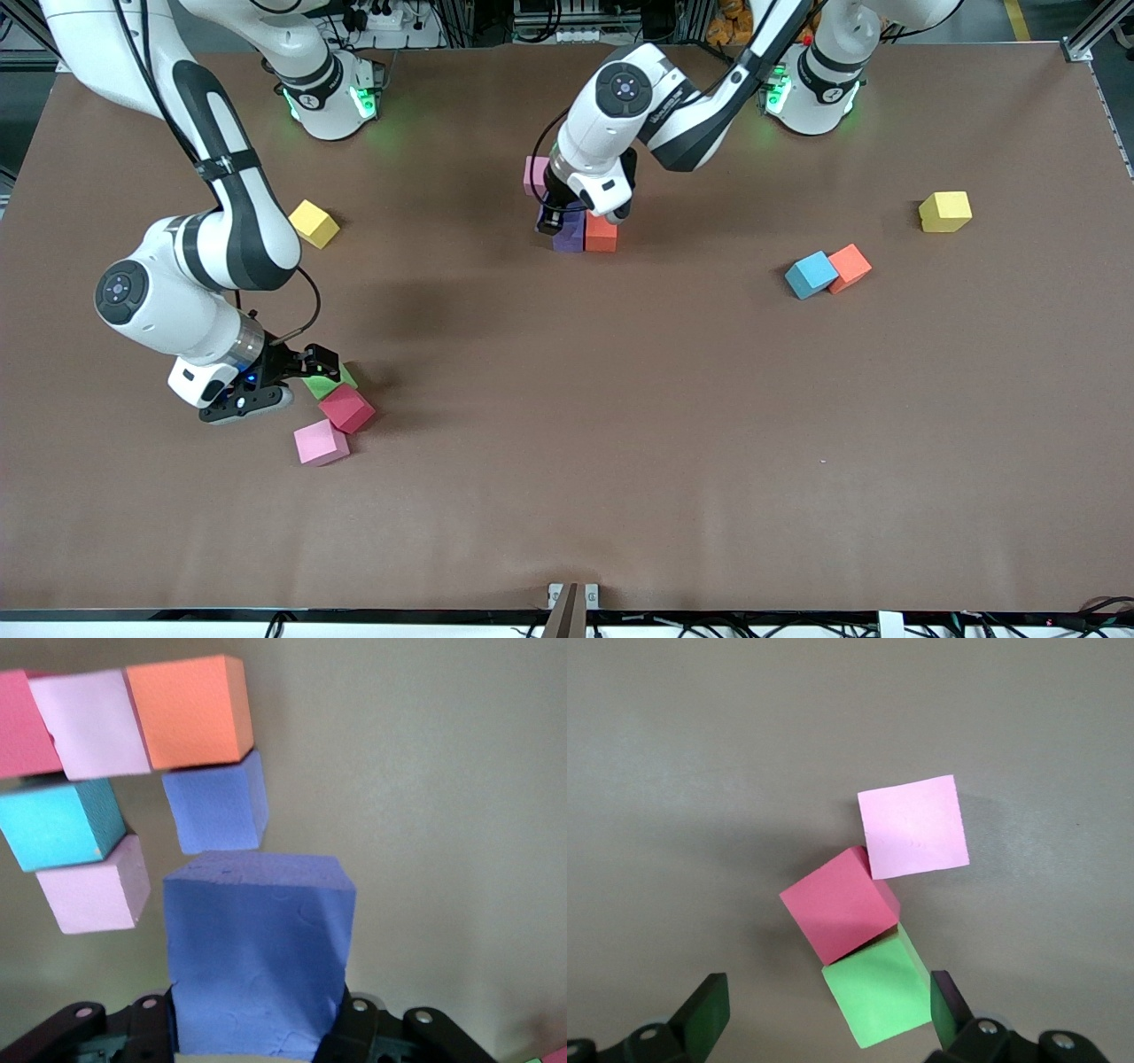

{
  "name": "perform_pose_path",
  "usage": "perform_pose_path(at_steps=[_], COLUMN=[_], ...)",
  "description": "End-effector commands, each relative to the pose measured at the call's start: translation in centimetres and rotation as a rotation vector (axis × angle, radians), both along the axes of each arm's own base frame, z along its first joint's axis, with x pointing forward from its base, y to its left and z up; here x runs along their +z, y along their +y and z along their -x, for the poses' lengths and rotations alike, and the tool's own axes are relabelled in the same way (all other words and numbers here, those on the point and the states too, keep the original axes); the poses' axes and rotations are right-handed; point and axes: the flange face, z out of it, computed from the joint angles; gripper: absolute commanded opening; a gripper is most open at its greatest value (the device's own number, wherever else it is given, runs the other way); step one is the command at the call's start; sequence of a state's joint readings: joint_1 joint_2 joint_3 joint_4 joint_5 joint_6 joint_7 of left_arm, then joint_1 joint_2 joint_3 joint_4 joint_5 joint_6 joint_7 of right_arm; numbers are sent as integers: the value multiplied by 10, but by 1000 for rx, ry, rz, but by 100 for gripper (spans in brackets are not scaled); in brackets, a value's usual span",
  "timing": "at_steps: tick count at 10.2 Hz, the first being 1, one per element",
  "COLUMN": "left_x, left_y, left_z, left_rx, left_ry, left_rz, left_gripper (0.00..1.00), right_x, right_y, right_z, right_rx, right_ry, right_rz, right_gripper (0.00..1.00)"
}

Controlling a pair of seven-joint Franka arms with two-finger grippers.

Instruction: Form number 2 with 11 blocks

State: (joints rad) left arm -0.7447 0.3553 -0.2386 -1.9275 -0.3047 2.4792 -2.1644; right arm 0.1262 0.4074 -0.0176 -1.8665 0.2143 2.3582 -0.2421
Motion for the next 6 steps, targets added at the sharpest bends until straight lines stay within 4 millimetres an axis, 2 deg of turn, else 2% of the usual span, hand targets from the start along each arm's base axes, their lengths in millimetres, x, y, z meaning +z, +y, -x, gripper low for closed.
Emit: perform_pose_path(at_steps=[1,3,6], left_x=[-5,-15,-34], left_y=[-16,-23,-42], left_z=[-5,-3,12], left_rx=[38,55,98], left_ry=[13,7,-4], left_rz=[8,-17,-66], left_gripper=[0,0,0], right_x=[-10,-21,-49], right_y=[-7,-22,-30], right_z=[-25,-50,-77], right_rx=[-26,-43,-69], right_ry=[-55,-78,-126], right_rz=[26,44,56], right_gripper=[100,100,100])
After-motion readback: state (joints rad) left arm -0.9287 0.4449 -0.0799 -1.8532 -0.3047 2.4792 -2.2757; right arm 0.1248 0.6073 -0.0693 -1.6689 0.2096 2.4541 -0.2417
